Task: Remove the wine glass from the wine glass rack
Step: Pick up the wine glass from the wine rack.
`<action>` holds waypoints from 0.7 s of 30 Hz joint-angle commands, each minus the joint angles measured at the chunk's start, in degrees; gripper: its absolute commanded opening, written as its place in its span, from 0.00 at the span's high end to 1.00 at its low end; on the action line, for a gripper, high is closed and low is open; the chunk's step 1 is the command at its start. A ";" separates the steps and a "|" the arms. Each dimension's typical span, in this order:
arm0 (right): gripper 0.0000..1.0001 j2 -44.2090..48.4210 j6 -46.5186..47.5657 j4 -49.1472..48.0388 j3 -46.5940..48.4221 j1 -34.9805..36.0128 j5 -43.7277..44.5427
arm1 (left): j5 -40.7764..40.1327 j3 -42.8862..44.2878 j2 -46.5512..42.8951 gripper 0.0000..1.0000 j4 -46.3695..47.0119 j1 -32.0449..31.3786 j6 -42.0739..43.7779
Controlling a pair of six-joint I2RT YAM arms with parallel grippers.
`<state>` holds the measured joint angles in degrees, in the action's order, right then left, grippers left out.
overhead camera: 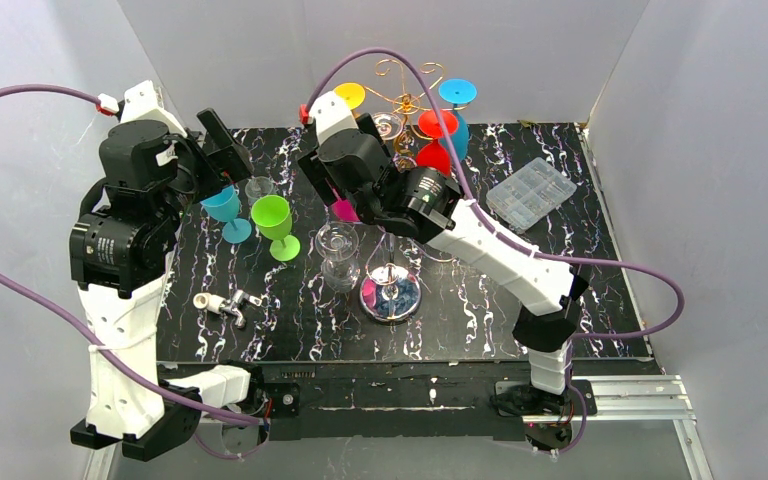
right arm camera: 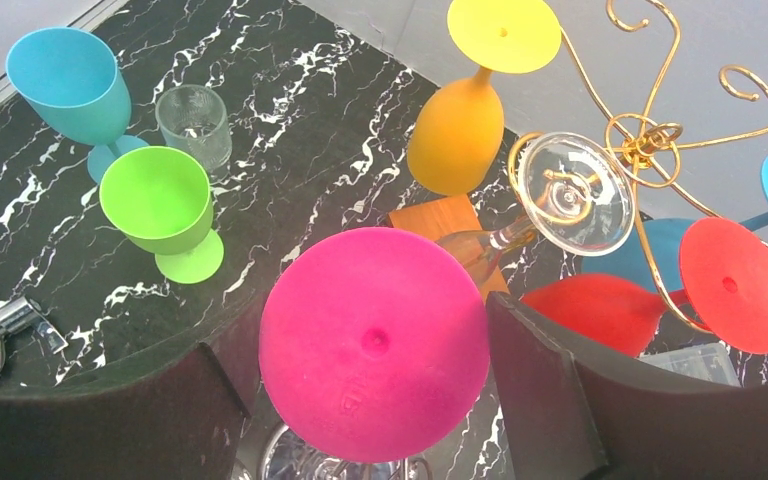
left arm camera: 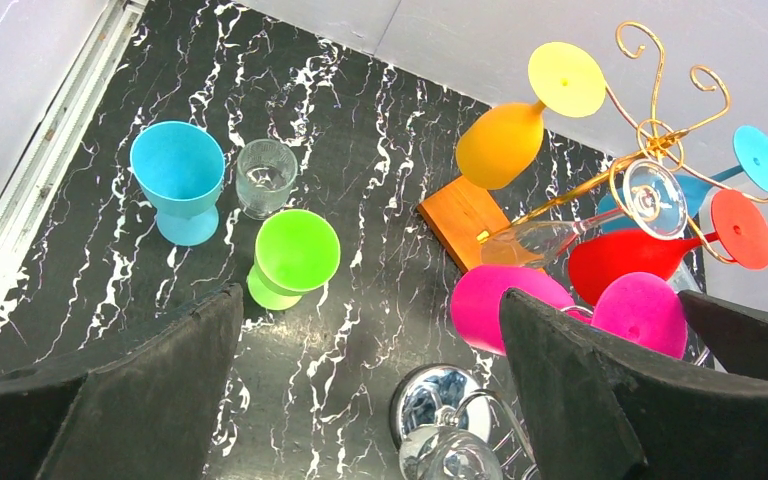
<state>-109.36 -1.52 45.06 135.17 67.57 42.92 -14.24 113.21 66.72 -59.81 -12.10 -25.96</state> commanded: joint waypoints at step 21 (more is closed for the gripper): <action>0.39 5.39 -4.42 7.50 0.67 -0.07 -7.50 | 1.53 -0.87 -0.27 0.01 1.44 0.14 -0.52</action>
<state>-105.69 -4.80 52.45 134.93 67.57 37.04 -12.88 112.84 66.89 -59.13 -12.10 -26.20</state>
